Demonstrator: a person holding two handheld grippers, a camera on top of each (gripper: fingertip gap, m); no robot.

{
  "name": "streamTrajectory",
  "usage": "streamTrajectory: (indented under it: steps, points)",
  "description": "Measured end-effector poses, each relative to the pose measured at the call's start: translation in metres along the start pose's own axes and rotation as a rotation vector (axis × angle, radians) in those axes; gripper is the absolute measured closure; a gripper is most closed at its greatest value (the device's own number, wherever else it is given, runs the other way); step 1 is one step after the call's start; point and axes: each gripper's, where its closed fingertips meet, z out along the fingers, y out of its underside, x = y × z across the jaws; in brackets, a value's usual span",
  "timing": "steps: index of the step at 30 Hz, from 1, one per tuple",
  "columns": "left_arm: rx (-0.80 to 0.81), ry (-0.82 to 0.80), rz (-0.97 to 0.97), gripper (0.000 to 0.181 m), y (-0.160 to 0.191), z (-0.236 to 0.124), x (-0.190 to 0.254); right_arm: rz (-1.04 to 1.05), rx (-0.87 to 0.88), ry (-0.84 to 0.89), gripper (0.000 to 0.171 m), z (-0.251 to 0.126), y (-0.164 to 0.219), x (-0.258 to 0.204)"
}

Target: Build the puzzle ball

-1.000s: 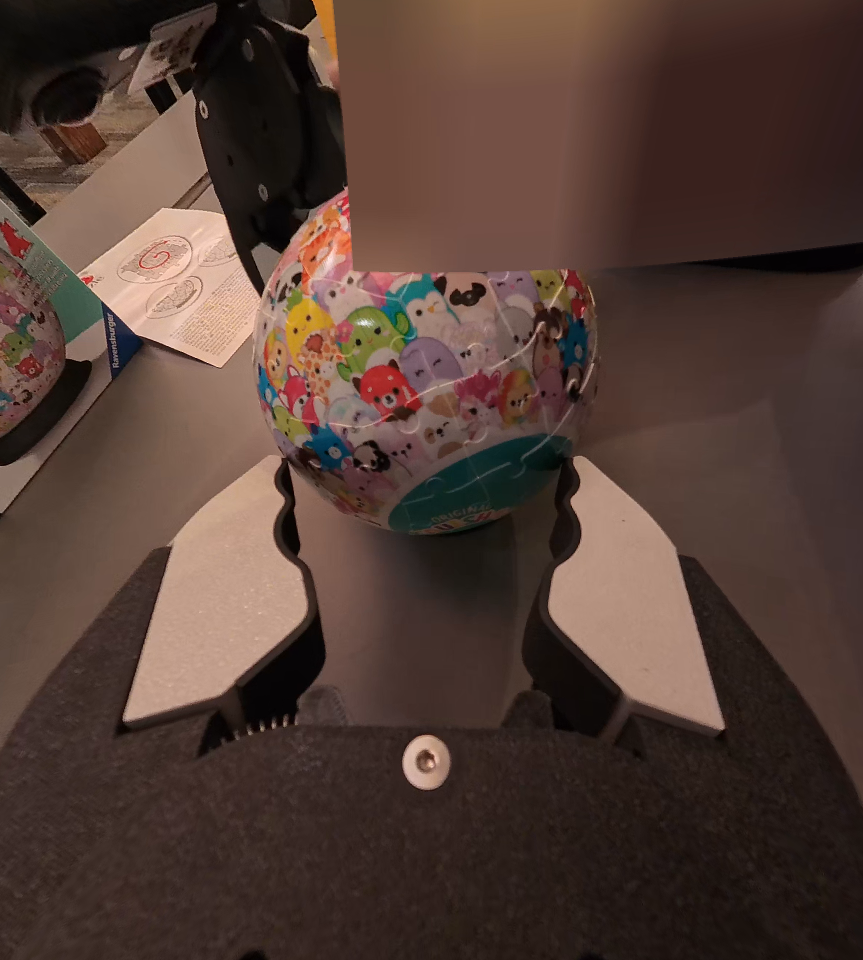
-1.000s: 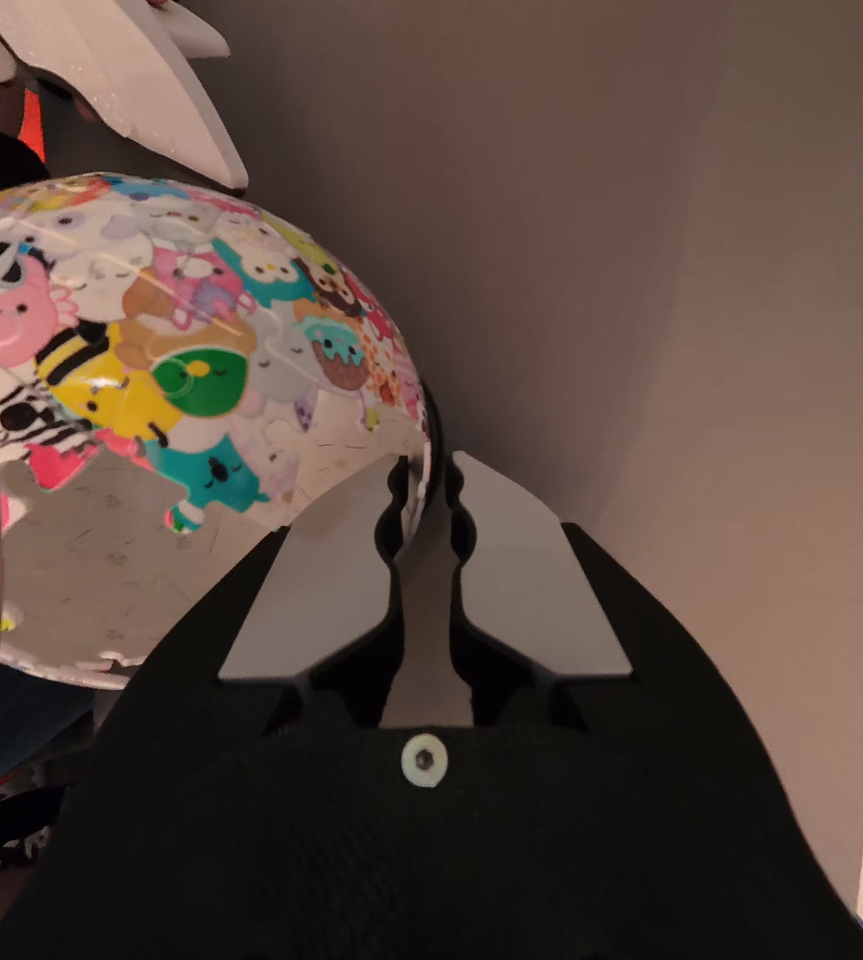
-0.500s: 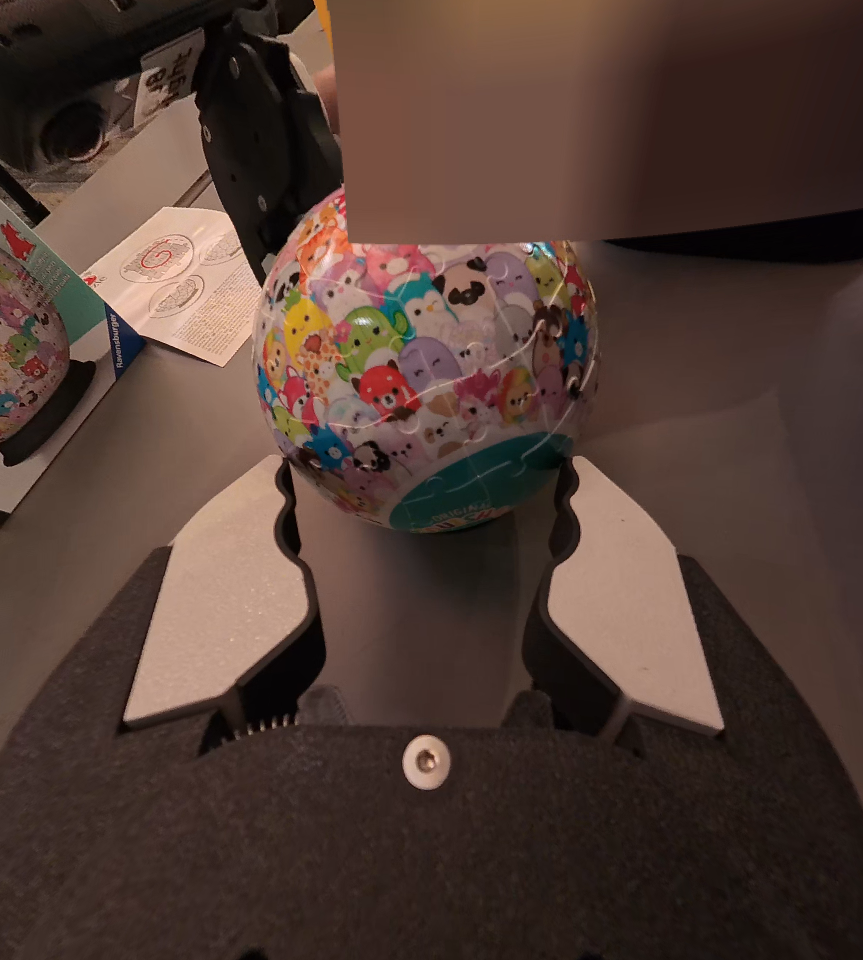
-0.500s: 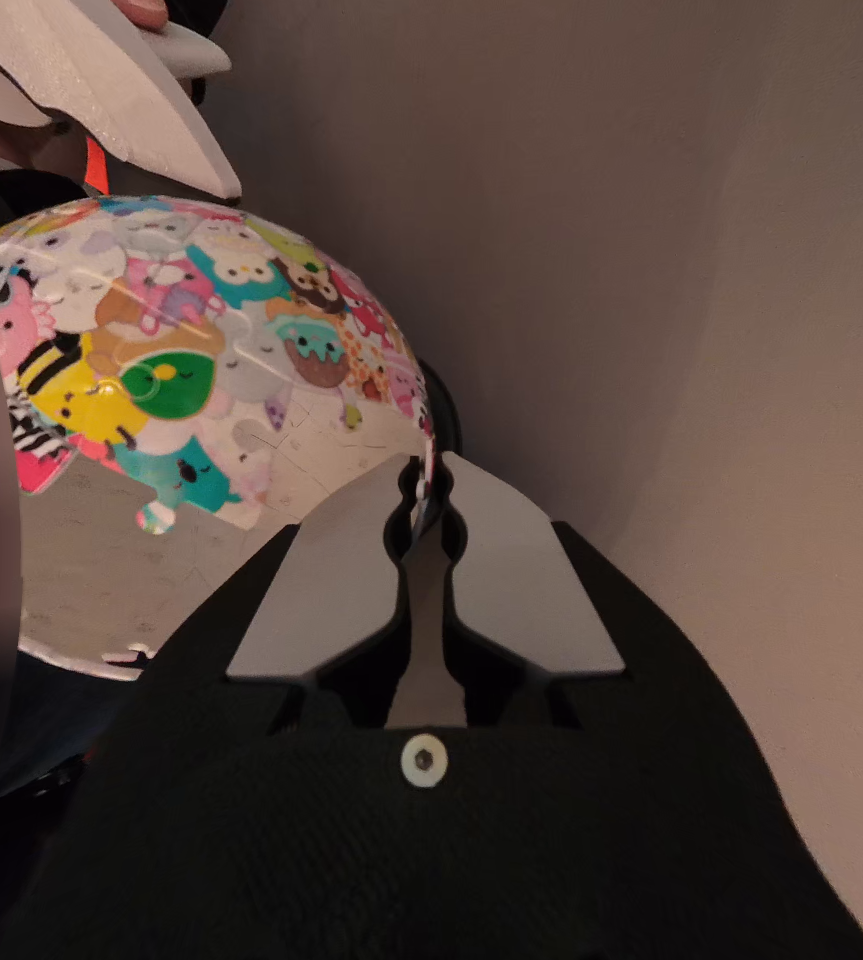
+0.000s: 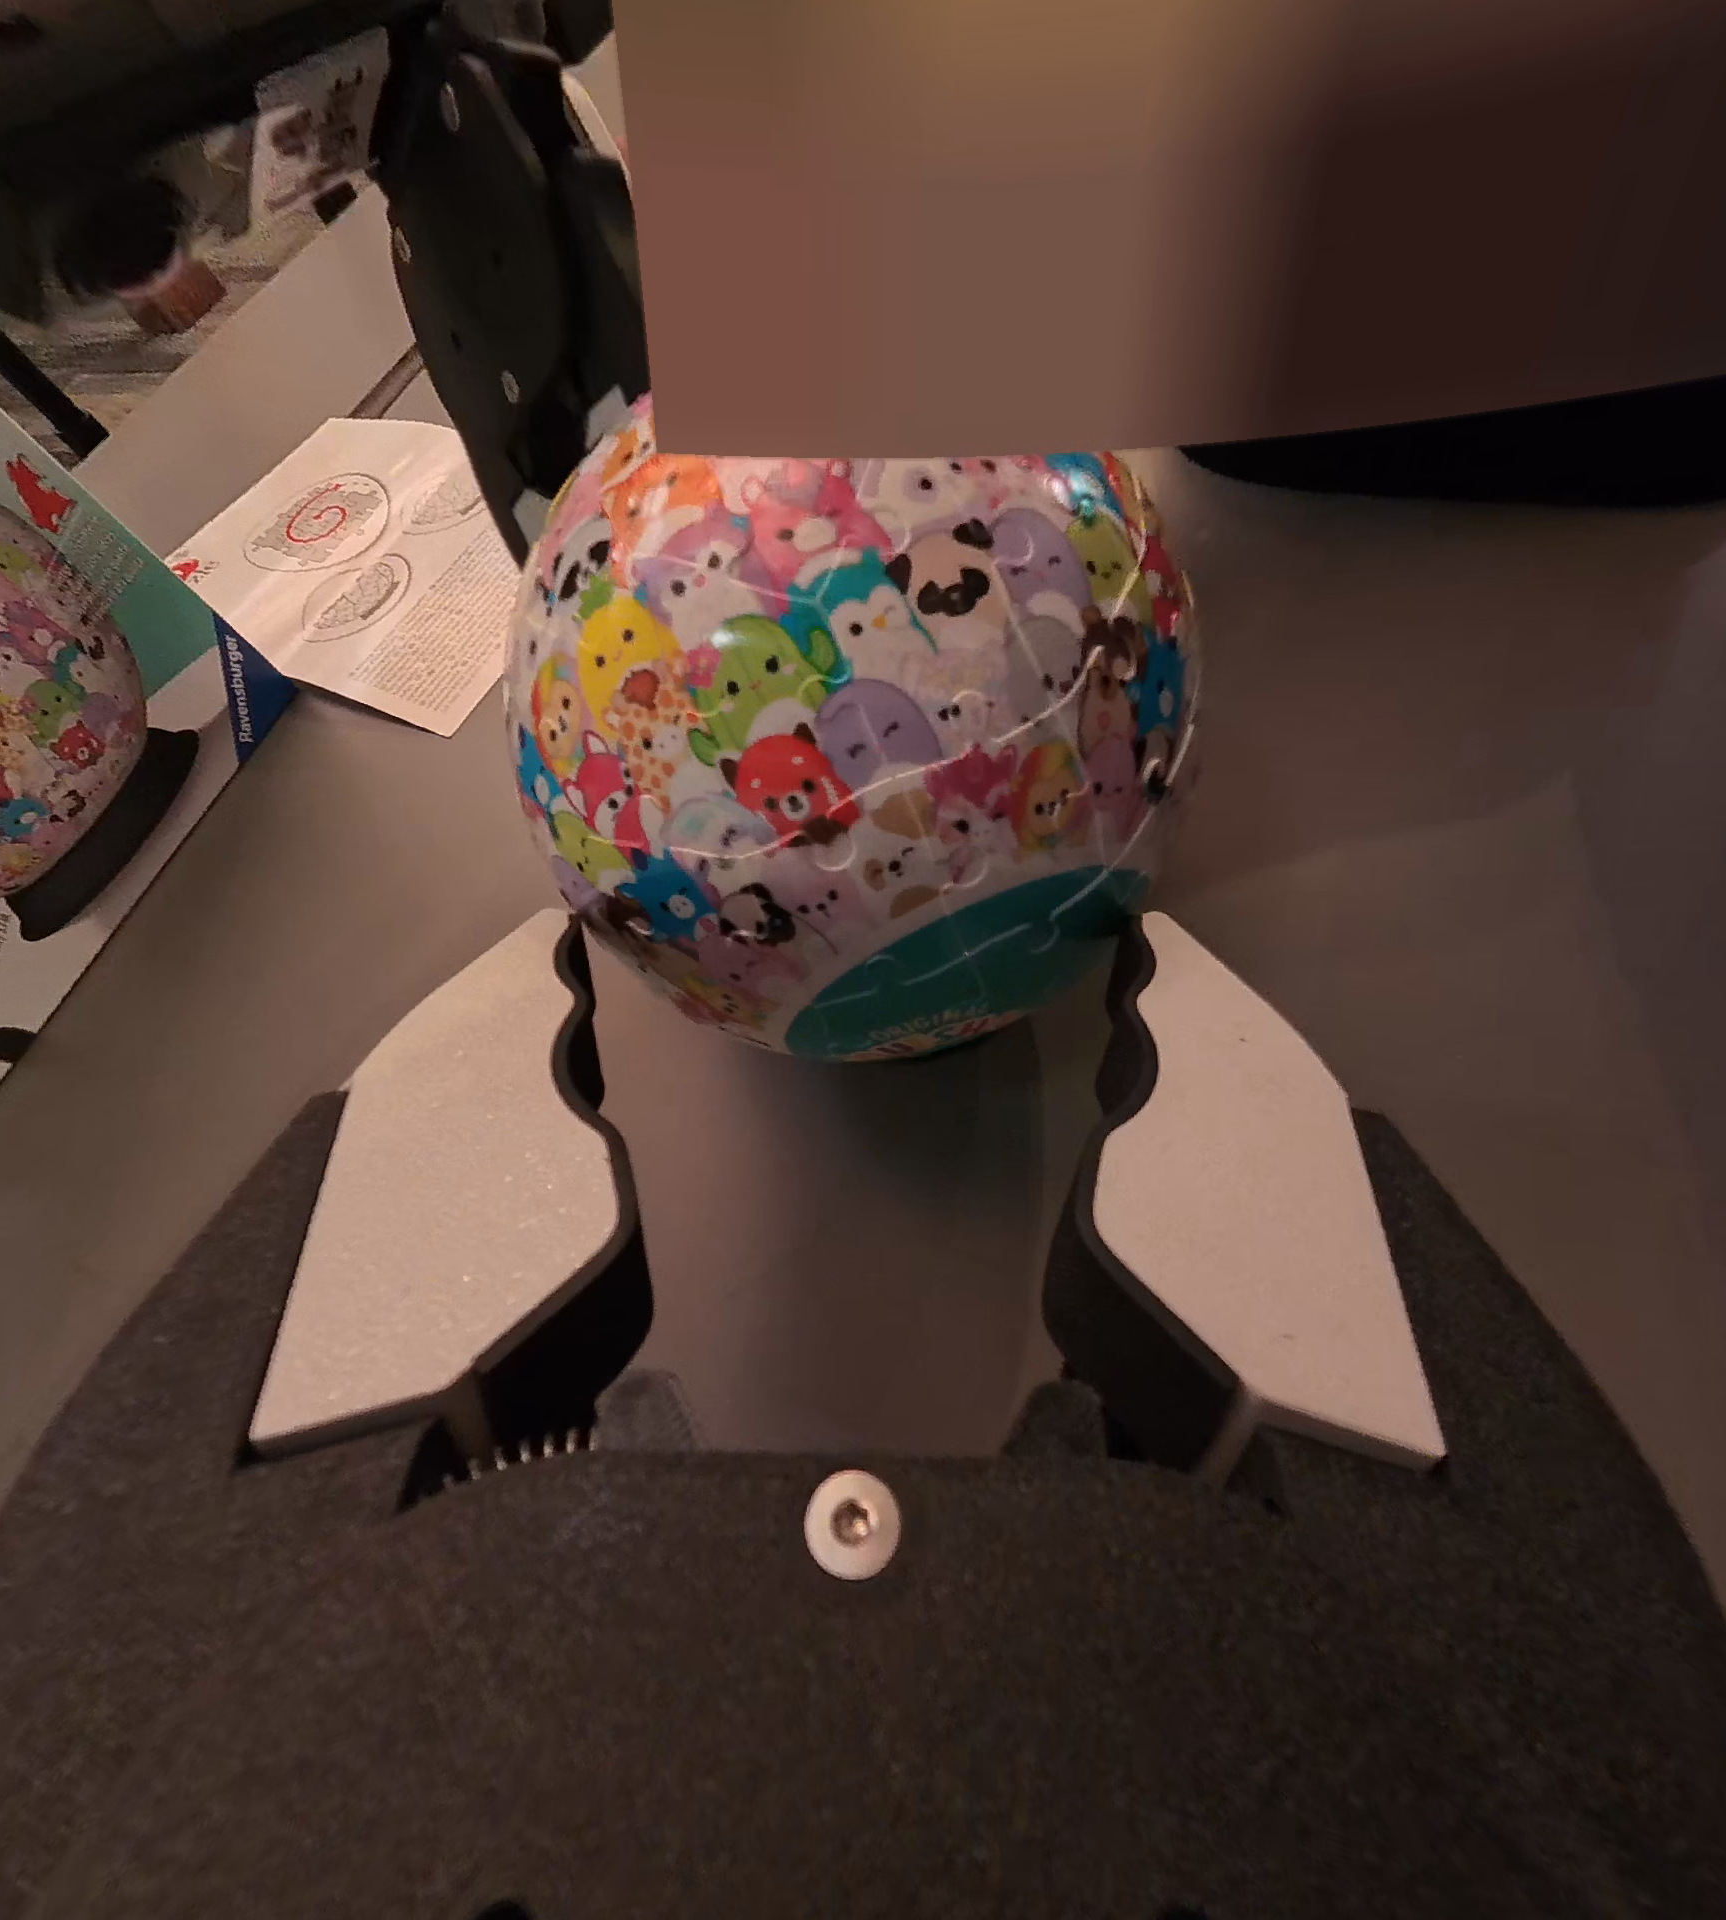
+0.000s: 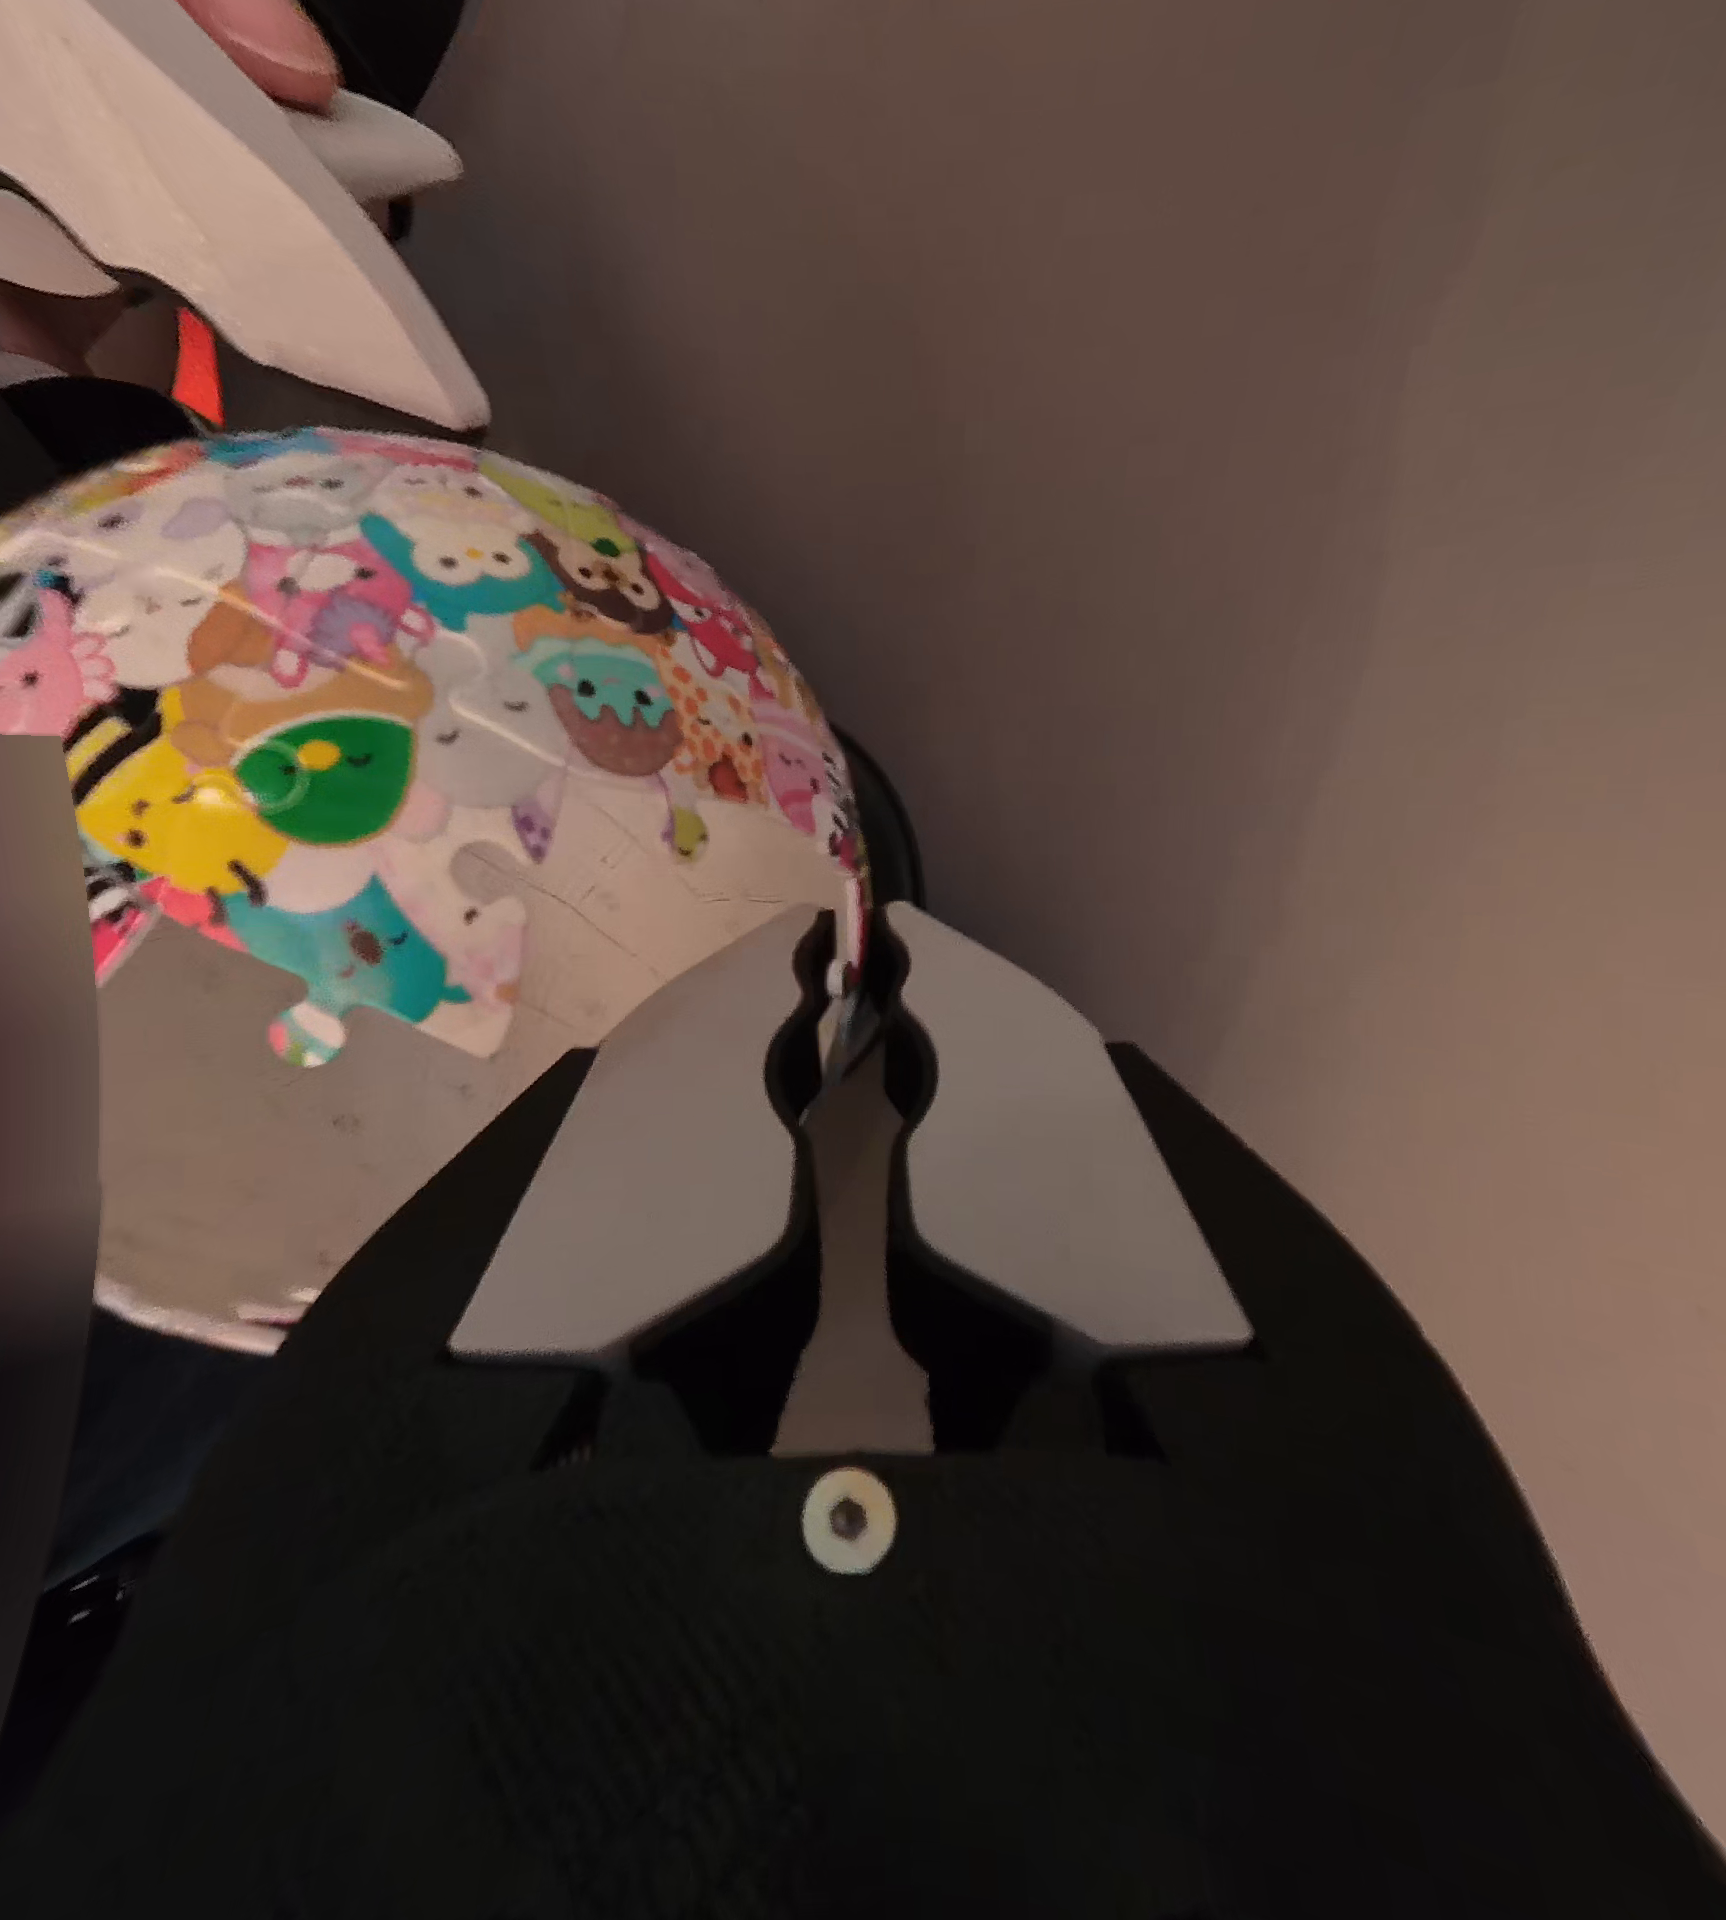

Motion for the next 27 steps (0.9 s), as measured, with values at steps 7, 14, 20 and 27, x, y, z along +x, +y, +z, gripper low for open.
streamTrajectory:
  steps: [7, 14, 20, 27]
  points:
    - [0.003, 0.003, -0.009, 0.087, 0.000, 0.000, 0.000, -0.061, 0.109, 0.016, 0.160, -0.014, -0.015, 0.002]
    - [0.004, 0.000, -0.012, 0.087, 0.000, 0.000, 0.000, -0.060, 0.081, -0.007, 0.160, -0.005, -0.012, 0.002]
    - [0.006, 0.003, -0.012, 0.089, -0.001, -0.001, 0.001, -0.072, 0.070, 0.028, 0.167, -0.004, -0.012, 0.003]
    - [0.006, -0.002, -0.010, 0.091, -0.001, -0.003, 0.000, -0.059, 0.133, 0.030, 0.159, -0.021, -0.018, 0.002]
